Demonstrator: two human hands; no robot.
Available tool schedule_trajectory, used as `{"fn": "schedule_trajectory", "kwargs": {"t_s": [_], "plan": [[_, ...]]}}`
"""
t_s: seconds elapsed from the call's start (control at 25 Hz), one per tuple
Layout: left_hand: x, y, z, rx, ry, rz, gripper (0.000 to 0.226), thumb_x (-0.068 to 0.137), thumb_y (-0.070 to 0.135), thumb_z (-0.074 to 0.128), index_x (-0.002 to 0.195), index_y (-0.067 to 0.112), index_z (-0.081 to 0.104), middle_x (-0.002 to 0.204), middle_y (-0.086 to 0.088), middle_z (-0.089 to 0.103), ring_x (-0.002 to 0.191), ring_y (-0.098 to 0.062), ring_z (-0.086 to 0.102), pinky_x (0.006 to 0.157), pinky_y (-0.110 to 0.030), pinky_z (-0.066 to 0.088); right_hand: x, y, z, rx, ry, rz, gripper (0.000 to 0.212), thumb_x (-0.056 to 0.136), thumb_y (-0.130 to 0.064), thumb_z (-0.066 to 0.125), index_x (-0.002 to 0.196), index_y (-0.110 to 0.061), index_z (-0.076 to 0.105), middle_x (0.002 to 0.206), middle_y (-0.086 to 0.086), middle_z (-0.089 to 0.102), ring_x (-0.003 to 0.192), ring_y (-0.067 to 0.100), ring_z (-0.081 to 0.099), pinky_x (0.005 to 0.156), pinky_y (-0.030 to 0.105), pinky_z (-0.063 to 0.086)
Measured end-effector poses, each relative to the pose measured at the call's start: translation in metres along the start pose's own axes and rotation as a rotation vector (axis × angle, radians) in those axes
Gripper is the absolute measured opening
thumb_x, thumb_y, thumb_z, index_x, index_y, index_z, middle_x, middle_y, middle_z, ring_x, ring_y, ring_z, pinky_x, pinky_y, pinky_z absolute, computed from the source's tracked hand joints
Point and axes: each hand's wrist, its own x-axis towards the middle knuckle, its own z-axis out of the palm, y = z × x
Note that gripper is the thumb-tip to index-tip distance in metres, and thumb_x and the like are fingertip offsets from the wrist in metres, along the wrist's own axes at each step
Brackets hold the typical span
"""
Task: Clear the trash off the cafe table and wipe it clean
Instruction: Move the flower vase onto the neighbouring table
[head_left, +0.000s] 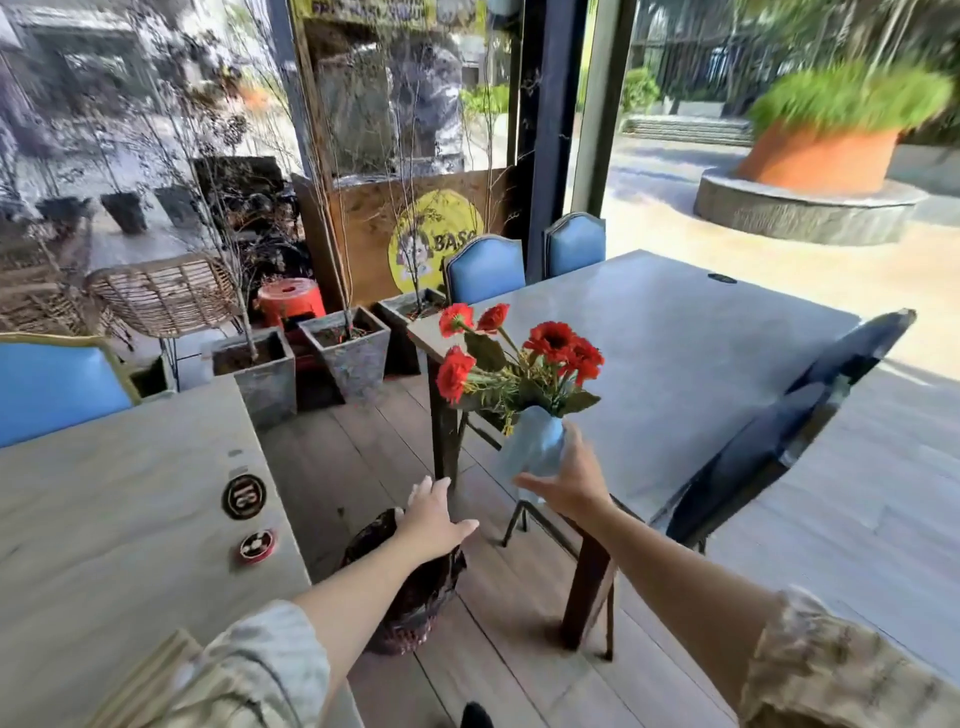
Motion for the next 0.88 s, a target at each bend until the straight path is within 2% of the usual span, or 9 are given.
{"fn": "schedule_trajectory", "kwargs": {"t_s": [0.2, 0.36, 0.52, 0.64, 0.88], "plan": [[0.108, 0.001, -0.016, -0.038, 0.002, -0.063, 0.08, 0.086, 0.052, 0.058, 0.149, 0.019, 0.021, 0.156, -0.007, 0.018, 0.144, -0.025, 0.019, 0.115, -0.05, 0.022, 0.116, 0.001, 0.017, 0.004, -0.024, -0.008, 0.092, 0.06, -0.034, 0.088, 0.131, -0.013, 0.034, 0.121, 0.003, 0.043, 0.106, 0.015, 0.043, 0.089, 0.028, 0.045], [0.188, 0.001, -0.033, -0.065, -0.016, -0.107, 0.079, 0.086, 0.051, 0.059, 0.148, 0.019, 0.023, 0.155, -0.007, 0.021, 0.143, -0.025, 0.022, 0.114, -0.046, 0.024, 0.209, -0.005, 0.035, -0.019, -0.032, 0.056, 0.082, 0.06, -0.032, 0.088, 0.121, -0.015, 0.037, 0.113, 0.002, 0.044, 0.102, 0.017, 0.046, 0.088, 0.034, 0.049], [0.247, 0.0, -0.039, -0.104, -0.043, -0.125, 0.077, 0.085, 0.05, 0.061, 0.146, 0.018, 0.026, 0.154, -0.006, 0.024, 0.141, -0.026, 0.027, 0.112, -0.045, 0.027, 0.275, 0.0, 0.055, -0.025, -0.052, 0.114, 0.068, 0.062, -0.028, 0.087, 0.107, -0.016, 0.036, 0.102, 0.0, 0.043, 0.092, 0.016, 0.046, 0.072, 0.028, 0.041], [0.288, 0.001, -0.033, -0.138, -0.074, -0.146, 0.079, 0.085, 0.05, 0.061, 0.148, 0.018, 0.025, 0.156, -0.007, 0.022, 0.143, -0.026, 0.025, 0.114, -0.046, 0.025, 0.324, 0.013, 0.075, -0.035, -0.086, 0.155, 0.066, 0.062, -0.026, 0.086, 0.107, -0.012, 0.039, 0.1, 0.003, 0.045, 0.091, 0.019, 0.048, 0.068, 0.029, 0.04], [0.332, 0.017, -0.002, -0.248, -0.098, -0.222, 0.074, 0.087, 0.046, 0.061, 0.146, 0.015, 0.03, 0.151, -0.006, 0.031, 0.139, -0.023, 0.032, 0.111, -0.036, 0.03, 0.404, 0.044, 0.112, -0.108, -0.205, 0.155, 0.069, 0.06, -0.029, 0.087, 0.11, -0.008, 0.043, 0.103, 0.007, 0.047, 0.093, 0.021, 0.05, 0.067, 0.029, 0.038]]}}
